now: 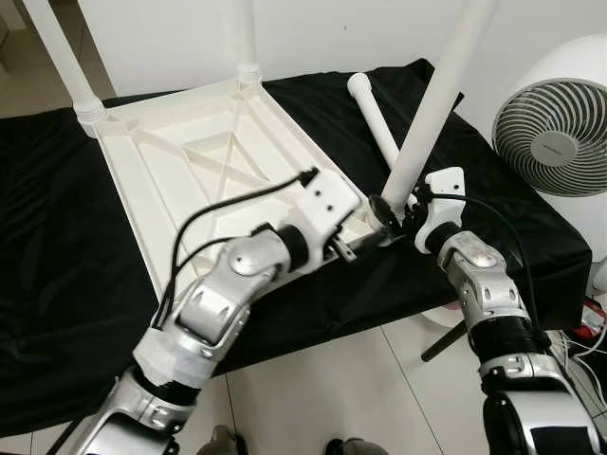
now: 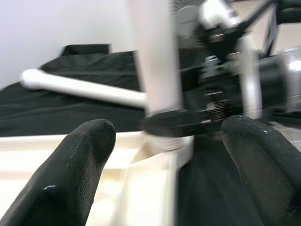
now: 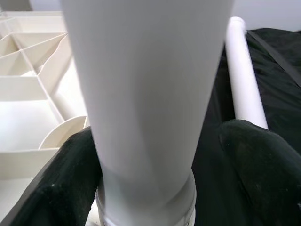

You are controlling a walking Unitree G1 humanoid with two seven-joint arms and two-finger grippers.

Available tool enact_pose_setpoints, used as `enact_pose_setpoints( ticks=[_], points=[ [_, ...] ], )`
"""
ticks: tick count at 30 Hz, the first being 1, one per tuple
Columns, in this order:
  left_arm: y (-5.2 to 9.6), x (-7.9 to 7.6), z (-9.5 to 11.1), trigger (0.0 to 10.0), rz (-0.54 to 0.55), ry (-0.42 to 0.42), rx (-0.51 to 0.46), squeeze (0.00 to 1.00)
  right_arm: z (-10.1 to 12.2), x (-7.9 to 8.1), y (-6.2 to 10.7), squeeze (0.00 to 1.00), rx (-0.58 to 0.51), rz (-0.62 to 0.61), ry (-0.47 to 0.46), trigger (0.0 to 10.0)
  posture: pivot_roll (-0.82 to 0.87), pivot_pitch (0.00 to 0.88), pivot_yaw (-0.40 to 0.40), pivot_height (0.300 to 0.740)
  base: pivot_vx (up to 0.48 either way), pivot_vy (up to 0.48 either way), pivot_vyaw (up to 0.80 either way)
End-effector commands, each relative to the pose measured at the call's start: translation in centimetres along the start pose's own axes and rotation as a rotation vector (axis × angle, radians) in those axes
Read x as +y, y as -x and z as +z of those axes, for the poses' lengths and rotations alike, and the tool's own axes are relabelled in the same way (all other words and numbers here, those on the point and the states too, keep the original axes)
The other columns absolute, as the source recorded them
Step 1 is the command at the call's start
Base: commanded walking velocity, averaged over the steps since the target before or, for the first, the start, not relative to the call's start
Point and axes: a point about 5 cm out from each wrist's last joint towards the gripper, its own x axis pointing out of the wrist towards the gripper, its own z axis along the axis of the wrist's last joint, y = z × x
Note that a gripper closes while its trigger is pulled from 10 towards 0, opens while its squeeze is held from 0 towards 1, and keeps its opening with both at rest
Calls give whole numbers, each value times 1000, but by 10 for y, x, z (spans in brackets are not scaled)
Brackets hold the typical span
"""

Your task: Building children table

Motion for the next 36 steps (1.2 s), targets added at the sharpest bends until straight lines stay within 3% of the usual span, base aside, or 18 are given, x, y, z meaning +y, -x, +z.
enact_pose_setpoints(
  ticks=[1,7,13,24,30,36],
  points=[
    [1,2,1,10000,-24,-13,-2,0,-11,2,3,0,43,43,-18,10000,-74,96,20,740,0,0,0],
    [3,5,2,10000,-27,-17,-2,0,-15,4,3,0,65,143,7,10000,-76,99,29,740,0,0,0],
    [4,1,1,10000,-68,-16,9,0,-9,-5,-4,0,66,134,80,10000,-67,96,28,740,0,0,0],
    [10,-12,-8,10000,-157,-15,59,0,4,-13,-12,0,57,141,123,10000,-56,97,16,740,0,0,0],
    [14,-17,-11,10000,-197,-13,74,0,1,4,-15,0,74,317,125,10000,-50,95,13,740,0,0,0],
    [18,-18,-12,10000,-223,-19,90,0,-1,17,-15,0,53,416,112,10000,-48,93,8,740,0,0,0]
  ],
)
